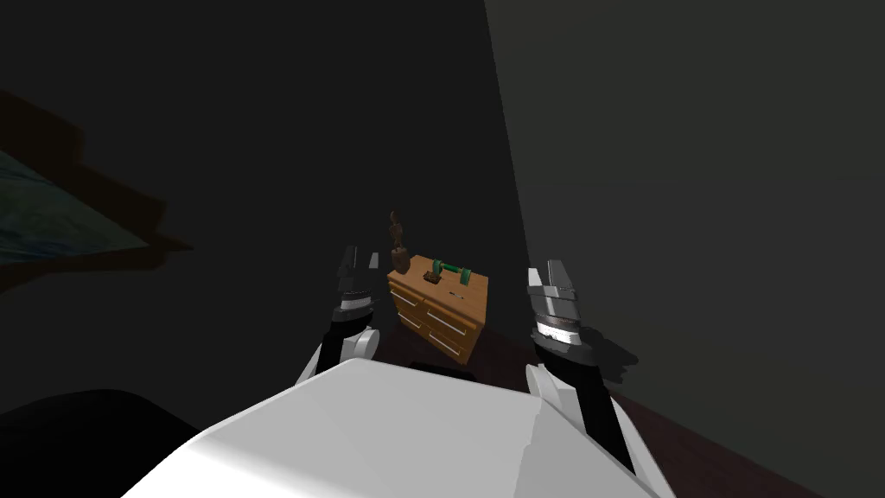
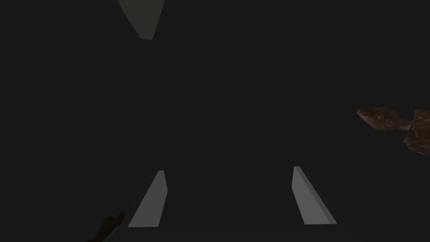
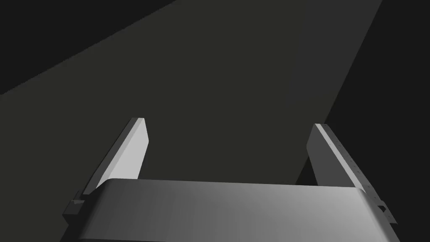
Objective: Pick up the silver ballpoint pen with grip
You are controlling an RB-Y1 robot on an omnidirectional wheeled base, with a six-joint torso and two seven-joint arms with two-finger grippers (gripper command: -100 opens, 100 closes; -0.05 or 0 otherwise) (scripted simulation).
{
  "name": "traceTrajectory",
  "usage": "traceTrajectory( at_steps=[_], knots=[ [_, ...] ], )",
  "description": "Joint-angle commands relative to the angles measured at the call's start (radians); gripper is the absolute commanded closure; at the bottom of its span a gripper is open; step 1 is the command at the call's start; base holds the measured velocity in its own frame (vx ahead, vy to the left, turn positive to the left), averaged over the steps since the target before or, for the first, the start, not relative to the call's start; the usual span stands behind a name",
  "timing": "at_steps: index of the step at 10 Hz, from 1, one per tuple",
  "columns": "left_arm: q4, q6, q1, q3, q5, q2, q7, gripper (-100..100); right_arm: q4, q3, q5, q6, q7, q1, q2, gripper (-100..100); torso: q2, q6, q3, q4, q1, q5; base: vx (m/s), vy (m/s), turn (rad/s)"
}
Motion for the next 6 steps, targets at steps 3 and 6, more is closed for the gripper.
traceTrajectory(
  at_steps=[3, 6],
  knots=[
    [0.0, 0.0, 0.0, 0.0, 0.0, 0.0, 0.0, 0, 0.046, 0.006, 0.016, 0.01, 0.012, -0.006, -0.091, -100, -0.001, 0.0, 0.0, 0.0, 0.003, 0.001, 0.008, 0.053, 0.175],
    [0.0, 0.0, 0.0, 0.0, 0.0, 0.0, 0.0, 0, 0.096, 0.006, 0.034, 0.023, 0.027, -0.012, -0.177, -100, -0.001, -0.001, -0.001, 0.0, 0.005, 0.001, 0.014, 0.084, 0.243]
  ],
)
